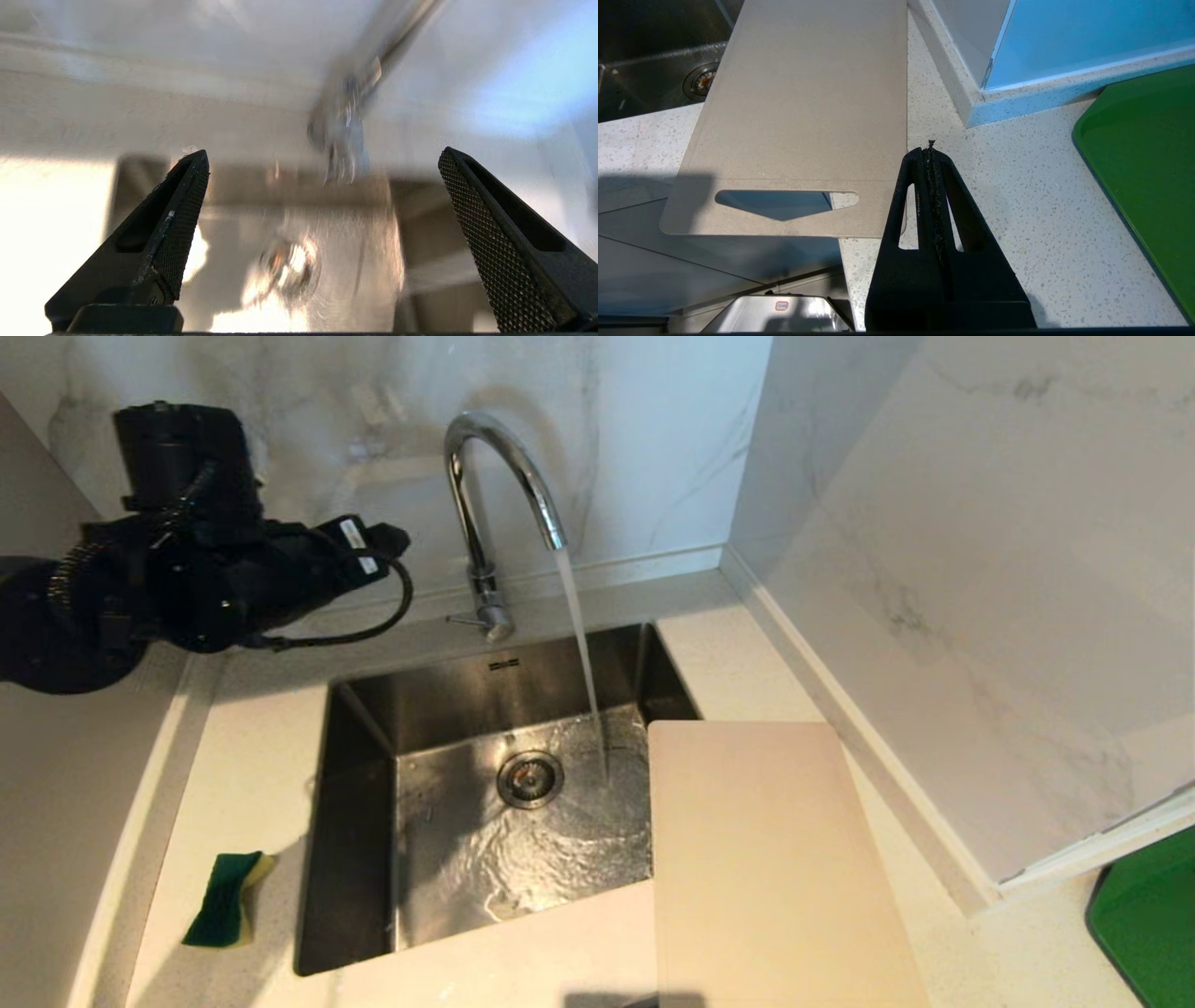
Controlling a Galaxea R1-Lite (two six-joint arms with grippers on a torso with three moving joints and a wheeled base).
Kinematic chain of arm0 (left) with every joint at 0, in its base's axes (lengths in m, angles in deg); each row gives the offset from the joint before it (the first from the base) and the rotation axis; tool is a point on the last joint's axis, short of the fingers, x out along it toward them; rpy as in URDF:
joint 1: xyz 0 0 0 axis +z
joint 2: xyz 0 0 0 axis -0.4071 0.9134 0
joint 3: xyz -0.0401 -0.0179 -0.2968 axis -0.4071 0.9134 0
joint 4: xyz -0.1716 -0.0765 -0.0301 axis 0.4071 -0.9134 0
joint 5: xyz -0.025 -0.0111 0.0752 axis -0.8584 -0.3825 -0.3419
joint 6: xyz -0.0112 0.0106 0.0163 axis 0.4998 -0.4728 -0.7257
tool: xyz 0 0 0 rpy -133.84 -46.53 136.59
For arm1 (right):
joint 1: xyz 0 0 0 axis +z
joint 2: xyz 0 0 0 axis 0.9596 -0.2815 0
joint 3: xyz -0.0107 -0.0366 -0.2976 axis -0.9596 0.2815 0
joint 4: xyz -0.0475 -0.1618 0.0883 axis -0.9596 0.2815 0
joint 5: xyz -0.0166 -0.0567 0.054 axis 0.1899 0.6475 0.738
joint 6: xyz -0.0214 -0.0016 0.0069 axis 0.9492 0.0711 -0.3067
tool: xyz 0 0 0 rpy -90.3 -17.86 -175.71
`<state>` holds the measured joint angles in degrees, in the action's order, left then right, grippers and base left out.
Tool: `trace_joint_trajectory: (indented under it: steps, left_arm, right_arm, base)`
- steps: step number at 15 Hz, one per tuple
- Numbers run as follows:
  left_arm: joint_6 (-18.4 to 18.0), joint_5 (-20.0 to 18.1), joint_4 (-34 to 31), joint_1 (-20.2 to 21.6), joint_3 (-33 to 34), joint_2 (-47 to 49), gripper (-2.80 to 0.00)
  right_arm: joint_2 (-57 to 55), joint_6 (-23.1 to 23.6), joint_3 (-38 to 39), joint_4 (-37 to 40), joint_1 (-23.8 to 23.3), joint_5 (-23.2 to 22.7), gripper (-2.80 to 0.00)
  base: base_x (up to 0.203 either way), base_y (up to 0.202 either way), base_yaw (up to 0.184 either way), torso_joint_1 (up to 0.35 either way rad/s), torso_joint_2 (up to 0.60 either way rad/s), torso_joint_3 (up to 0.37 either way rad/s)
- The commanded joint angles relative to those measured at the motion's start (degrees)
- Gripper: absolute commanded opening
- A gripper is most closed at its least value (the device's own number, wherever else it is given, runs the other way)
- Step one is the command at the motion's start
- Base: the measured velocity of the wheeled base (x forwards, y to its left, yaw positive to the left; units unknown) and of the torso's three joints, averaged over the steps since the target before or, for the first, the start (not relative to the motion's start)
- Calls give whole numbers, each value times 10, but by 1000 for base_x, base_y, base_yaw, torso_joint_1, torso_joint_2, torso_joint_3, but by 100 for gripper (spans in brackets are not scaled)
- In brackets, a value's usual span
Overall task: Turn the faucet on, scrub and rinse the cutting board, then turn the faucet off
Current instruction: Pick up the cleaning cloth
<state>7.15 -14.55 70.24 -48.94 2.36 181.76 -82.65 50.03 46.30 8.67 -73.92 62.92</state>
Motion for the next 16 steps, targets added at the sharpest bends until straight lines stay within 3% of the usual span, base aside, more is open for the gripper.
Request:
trace_joint_trajectory:
  steps: [1,2,6,10,14,16]
  left_arm:
    - [-28,-118,-51,37,59,-101,0]
    - [-38,-138,-101,46,70,-116,-280]
    - [-94,-153,-184,68,98,-135,-280]
    - [-102,-222,-218,84,134,-131,-280]
    - [-102,-219,-219,111,215,-123,-280]
    - [-104,-188,-227,125,256,-118,-280]
  right_arm:
    - [0,0,0,0,0,0,-280]
    - [0,0,0,0,0,0,-280]
    - [0,0,0,0,0,0,-280]
    - [0,0,0,0,0,0,-280]
    - [0,0,0,0,0,0,-280]
    - [0,0,0,0,0,0,-280]
  base:
    - [0,0,0,0,0,0]
    - [0,0,0,0,0,0]
    - [0,0,0,0,0,0]
    - [0,0,0,0,0,0]
    - [0,0,0,0,0,0]
    - [0,0,0,0,0,0]
